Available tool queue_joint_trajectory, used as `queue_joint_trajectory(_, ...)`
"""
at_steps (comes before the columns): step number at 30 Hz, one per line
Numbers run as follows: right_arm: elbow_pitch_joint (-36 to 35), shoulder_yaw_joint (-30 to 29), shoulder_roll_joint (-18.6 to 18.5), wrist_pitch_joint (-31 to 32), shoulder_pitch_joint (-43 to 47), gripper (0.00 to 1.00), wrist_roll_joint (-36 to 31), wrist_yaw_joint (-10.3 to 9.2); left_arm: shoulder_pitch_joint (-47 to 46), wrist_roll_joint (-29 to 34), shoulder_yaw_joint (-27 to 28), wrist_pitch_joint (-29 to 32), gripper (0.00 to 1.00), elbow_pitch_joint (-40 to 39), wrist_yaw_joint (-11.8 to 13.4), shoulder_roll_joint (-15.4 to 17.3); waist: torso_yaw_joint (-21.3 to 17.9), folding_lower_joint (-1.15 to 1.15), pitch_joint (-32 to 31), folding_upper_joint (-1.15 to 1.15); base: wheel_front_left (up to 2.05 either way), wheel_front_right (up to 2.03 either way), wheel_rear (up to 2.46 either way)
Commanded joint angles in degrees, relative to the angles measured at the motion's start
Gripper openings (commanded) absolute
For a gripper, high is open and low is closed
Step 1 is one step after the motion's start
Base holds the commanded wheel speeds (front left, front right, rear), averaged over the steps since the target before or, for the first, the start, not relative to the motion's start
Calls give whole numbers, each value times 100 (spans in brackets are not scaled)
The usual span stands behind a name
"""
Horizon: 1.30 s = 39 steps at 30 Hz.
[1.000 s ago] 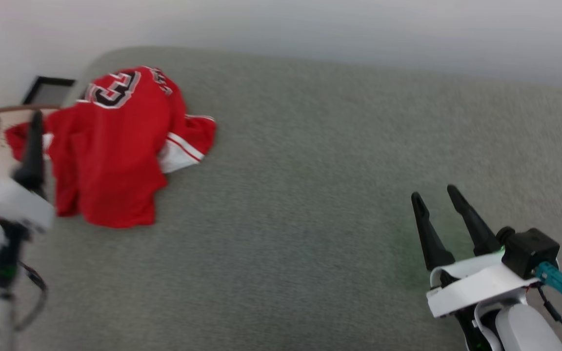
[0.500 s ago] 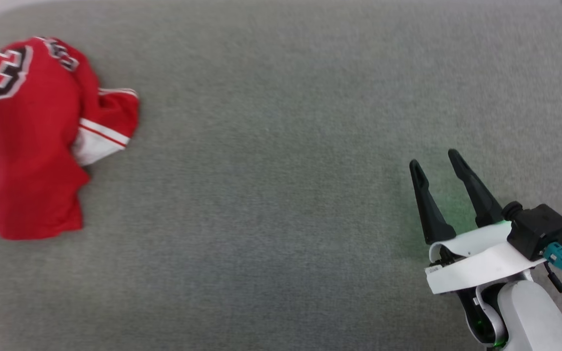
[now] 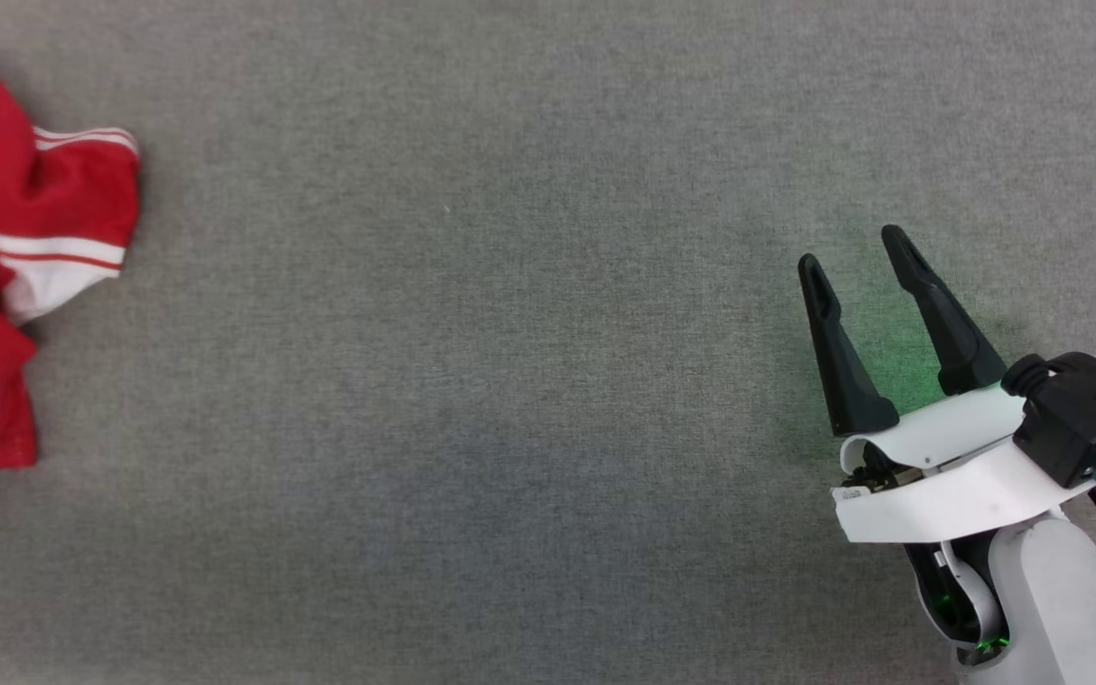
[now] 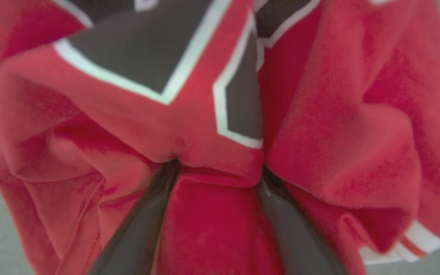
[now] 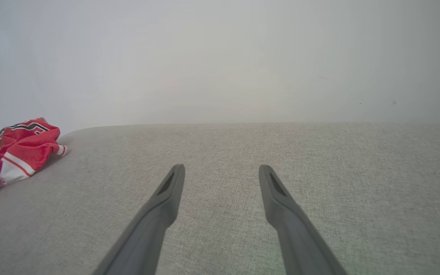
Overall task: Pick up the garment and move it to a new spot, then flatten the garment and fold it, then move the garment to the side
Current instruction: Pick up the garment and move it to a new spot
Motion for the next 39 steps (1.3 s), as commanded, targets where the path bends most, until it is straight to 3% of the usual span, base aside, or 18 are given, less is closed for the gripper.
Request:
queue_joint_trajectory(1,-69,-8,-14,33,-64,100,-16,2,12,40,-94,132,100,123,-24,-38,-65,0,96,0,0,0,0)
queue_joint_trajectory(7,-246,-4,18,147,-92,100,-30,2,-3,52,-303,332,100,511,-28,-266,-43,0,121,0,0,0,0)
queue_joint_trajectory(8,-254,-1,25,165,-92,100,-34,2,-16,39,-312,322,95,564,-33,-294,-36,0,108,0,0,0,0)
queue_joint_trajectory(9,-258,-2,29,173,-88,100,-38,2,-37,8,-297,263,18,602,-41,-327,-26,0,87,0,0,0,0)
queue_joint_trajectory(10,-253,-5,30,177,-75,100,-40,2,-66,1,-286,193,0,621,-43,-338,-13,0,57,0,0,0,0)
queue_joint_trajectory(18,-170,-95,18,155,160,100,9,2,-369,137,-356,-206,0,508,-175,-181,158,0,-333,0,0,0,0)
queue_joint_trajectory(31,40,-116,83,170,603,100,93,2,-837,477,-874,-881,0,-396,-485,9,536,0,-1460,0,0,0,0)
queue_joint_trajectory(39,179,-139,142,168,847,100,148,2,-975,461,-1298,-979,0,-1395,-532,-237,618,0,-2117,0,0,0,0)
